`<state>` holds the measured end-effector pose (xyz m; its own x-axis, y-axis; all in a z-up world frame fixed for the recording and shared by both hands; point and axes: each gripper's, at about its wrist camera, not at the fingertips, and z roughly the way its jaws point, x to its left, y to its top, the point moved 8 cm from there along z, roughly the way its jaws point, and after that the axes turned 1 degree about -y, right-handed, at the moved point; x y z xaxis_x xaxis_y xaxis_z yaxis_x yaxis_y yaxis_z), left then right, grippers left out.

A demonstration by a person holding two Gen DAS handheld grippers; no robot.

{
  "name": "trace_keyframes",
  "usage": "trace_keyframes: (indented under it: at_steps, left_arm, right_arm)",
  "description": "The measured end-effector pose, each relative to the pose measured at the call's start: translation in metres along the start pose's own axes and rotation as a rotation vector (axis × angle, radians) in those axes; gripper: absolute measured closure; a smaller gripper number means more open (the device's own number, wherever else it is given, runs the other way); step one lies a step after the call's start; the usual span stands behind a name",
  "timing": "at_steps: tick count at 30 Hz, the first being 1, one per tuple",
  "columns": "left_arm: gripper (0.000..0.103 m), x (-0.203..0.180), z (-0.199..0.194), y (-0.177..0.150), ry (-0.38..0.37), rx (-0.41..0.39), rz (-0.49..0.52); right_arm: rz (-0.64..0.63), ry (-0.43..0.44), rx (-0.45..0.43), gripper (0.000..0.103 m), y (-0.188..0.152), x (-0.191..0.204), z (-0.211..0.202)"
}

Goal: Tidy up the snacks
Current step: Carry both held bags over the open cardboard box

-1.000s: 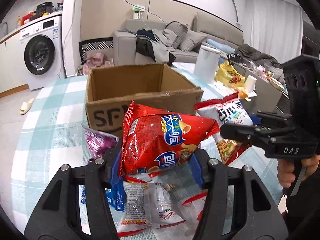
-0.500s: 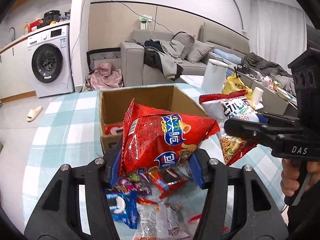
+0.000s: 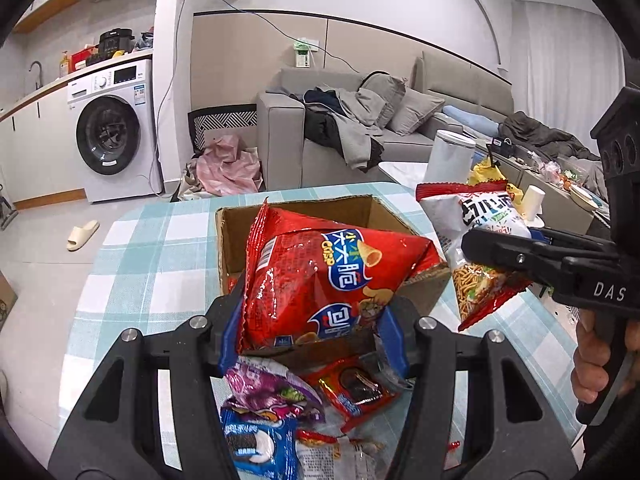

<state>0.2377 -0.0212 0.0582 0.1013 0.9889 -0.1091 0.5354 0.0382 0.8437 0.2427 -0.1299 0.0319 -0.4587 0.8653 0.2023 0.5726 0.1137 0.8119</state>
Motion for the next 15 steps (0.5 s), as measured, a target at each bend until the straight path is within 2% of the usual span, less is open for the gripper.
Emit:
trace_keyframes:
  at_steps: [15]
  left_arm:
    - [0.049, 0.014, 0.041, 0.013, 0.018, 0.016, -0.015]
  right_arm:
    - [0.033, -0.018, -0.011, 0.053, 0.017, -0.003, 0.031]
